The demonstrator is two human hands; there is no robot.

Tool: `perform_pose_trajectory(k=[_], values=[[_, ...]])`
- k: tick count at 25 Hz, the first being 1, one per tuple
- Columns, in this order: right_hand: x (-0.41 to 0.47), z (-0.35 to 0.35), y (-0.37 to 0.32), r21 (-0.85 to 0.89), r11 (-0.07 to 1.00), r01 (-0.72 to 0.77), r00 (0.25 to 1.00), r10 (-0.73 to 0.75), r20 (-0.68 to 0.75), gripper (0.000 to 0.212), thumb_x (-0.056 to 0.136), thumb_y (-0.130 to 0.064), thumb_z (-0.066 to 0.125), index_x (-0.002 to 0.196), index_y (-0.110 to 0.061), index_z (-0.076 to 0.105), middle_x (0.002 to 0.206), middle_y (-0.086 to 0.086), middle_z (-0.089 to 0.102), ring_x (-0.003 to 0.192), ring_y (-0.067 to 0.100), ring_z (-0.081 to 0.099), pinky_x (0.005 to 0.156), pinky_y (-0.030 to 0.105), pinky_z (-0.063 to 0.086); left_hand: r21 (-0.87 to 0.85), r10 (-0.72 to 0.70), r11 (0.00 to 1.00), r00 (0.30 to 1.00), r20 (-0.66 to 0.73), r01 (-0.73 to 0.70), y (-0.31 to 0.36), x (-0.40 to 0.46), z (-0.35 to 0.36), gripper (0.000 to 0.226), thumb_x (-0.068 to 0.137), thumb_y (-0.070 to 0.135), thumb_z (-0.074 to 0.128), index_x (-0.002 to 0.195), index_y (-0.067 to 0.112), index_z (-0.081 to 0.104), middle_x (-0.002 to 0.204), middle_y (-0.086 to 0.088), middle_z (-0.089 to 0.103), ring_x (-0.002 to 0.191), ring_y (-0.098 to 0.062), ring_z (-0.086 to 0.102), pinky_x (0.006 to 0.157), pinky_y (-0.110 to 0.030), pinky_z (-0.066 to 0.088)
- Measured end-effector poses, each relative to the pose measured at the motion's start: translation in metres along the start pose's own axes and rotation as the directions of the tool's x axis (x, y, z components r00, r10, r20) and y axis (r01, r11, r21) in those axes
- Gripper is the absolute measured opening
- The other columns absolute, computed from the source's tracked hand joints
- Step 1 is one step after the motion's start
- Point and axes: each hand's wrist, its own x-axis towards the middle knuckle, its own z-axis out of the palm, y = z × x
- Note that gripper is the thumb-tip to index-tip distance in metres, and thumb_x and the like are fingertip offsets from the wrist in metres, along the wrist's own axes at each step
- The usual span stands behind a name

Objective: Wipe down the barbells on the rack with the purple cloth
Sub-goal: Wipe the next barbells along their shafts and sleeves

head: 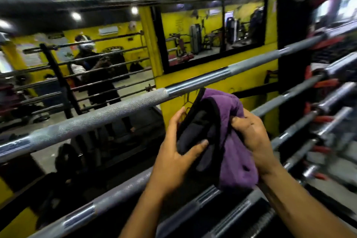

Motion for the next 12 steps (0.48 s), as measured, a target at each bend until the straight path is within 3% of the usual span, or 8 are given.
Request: perform_pose_trajectory(k=[2, 4, 6, 8, 10, 12], values=[[-0.009, -0.01, -0.012, 0.009, 0.997, -0.076, 0.993, 0.076, -0.089, 0.027, 0.078, -0.012, 0.054, 0.087, -0.016, 0.079, 0.081, -0.002, 0.073, 0.074, 0.008, 0.066, 0.066, 0.02, 0.054, -0.105, -0.052, 0.993, 0.995, 0.084, 0.06, -0.001, 0.012, 0.009, 0.04, 0.077, 0.022, 0.072, 0.116, 0.02, 0.061, 0.108, 0.019, 0.071, 0.1, 0.007, 0.063, 0.083, -0.011, 0.046], [-0.02, -0.025, -0.026, -0.096, 0.99, -0.108, 0.978, 0.088, -0.189, 0.02, 0.081, -0.01, 0.057, 0.09, -0.013, 0.075, 0.08, -0.001, 0.073, 0.073, 0.009, 0.066, 0.064, 0.02, 0.054, -0.202, -0.069, 0.974, 0.986, 0.152, 0.099, -0.002, 0.016, 0.02, 0.024, 0.083, 0.018, 0.068, 0.106, 0.017, 0.068, 0.1, 0.009, 0.075, 0.094, -0.001, 0.066, 0.078, -0.016, 0.05], [-0.032, -0.045, -0.036, -0.26, 0.952, -0.164, 0.955, 0.088, -0.282, 0.019, 0.091, 0.0, 0.058, 0.099, -0.011, 0.072, 0.082, 0.002, 0.074, 0.077, 0.009, 0.066, 0.067, 0.023, 0.053, -0.314, -0.105, 0.931, 0.959, 0.264, 0.188, -0.001, 0.016, 0.029, 0.028, 0.088, 0.024, 0.065, 0.114, 0.015, 0.069, 0.112, -0.003, 0.074, 0.105, -0.015, 0.068, 0.082, -0.024, 0.053], [-0.046, -0.062, -0.04, -0.425, 0.871, -0.247, 0.945, 0.119, -0.305, 0.017, 0.096, -0.005, 0.055, 0.101, -0.008, 0.071, 0.086, 0.011, 0.073, 0.079, 0.013, 0.064, 0.072, 0.03, 0.049, -0.343, -0.129, 0.89, 0.886, 0.444, 0.302, 0.003, 0.014, 0.038, 0.041, 0.088, 0.033, 0.067, 0.127, 0.02, 0.063, 0.124, -0.003, 0.07, 0.116, -0.02, 0.066, 0.089, -0.027, 0.053], [-0.055, -0.071, -0.043, -0.654, 0.71, -0.262, 0.96, 0.121, -0.253, 0.021, 0.087, -0.026, 0.061, 0.093, -0.008, 0.069, 0.079, 0.007, 0.068, 0.074, 0.011, 0.057, 0.07, 0.032, 0.045, -0.21, -0.106, 0.944, 0.839, 0.534, 0.253, 0.005, 0.01, 0.055, 0.054, 0.083, 0.034, 0.076, 0.133, 0.032, 0.056, 0.128, 0.009, 0.066, 0.121, -0.012, 0.062, 0.098, -0.031, 0.051], [-0.059, -0.076, -0.05, -0.782, 0.575, -0.24, 0.97, 0.117, -0.212, 0.018, 0.087, -0.031, 0.066, 0.092, -0.013, 0.069, 0.081, 0.002, 0.069, 0.073, 0.009, 0.058, 0.071, 0.03, 0.047, -0.109, -0.081, 0.981, 0.853, 0.515, 0.158, 0.0, 0.008, 0.074, 0.06, 0.08, 0.032, 0.082, 0.132, 0.037, 0.053, 0.128, 0.013, 0.066, 0.122, -0.008, 0.061, 0.105, -0.038, 0.047]])
